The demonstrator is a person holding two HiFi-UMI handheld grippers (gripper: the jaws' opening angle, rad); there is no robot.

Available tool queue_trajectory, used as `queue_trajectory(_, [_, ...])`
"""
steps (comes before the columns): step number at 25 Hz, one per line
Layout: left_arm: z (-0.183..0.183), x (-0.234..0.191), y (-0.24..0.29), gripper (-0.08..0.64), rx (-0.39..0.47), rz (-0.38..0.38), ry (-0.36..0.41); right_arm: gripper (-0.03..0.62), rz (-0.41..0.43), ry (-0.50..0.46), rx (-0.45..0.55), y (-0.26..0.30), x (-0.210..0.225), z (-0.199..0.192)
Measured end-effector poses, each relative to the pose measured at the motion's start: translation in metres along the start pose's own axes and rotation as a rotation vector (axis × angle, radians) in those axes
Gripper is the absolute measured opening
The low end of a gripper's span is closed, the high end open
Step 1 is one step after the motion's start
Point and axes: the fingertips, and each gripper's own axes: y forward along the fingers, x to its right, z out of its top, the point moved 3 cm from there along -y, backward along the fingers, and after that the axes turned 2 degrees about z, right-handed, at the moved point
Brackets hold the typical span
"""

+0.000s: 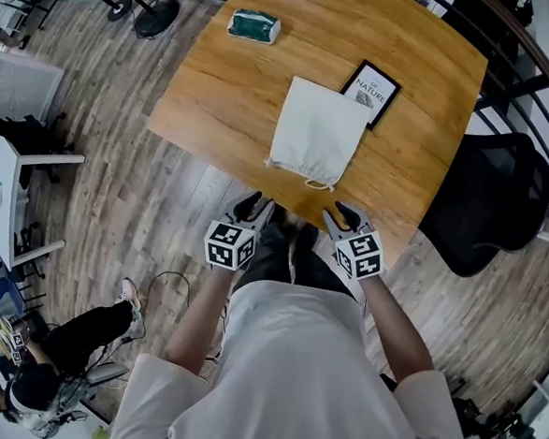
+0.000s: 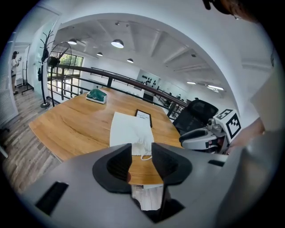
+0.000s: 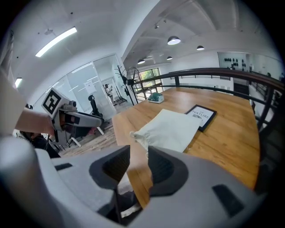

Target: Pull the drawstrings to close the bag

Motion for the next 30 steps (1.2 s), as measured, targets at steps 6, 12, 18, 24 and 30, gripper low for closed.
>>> queue_trajectory(6, [-0.010,-0.028,0.028,0.132,-0.060,-0.034,-0.004,0.114,-0.019,0.030,-0.050,0.031,0.002,-0.012])
queue_trajectory(12, [-0.028,-0.050,0.061,0.129,-0.135,-0.030,0.010,0.114,-0.043,0.076,-0.085,0.065,0.007,-0.022])
queue_trajectory(18, [-0.043,-0.068,0.087,0.127,-0.206,-0.008,-0.026,0.114,-0.059,0.171,-0.124,0.099,0.013,-0.038])
queue_trajectory(24, [-0.049,-0.080,0.107,0.129,-0.241,0.016,-0.057,0.114,-0.095,0.301,-0.124,0.126,0.025,-0.045])
queue_trajectory(30, [-0.050,-0.085,0.120,0.129,-0.258,0.033,-0.084,0.114,-0.158,0.492,-0.138,0.147,0.035,-0.055])
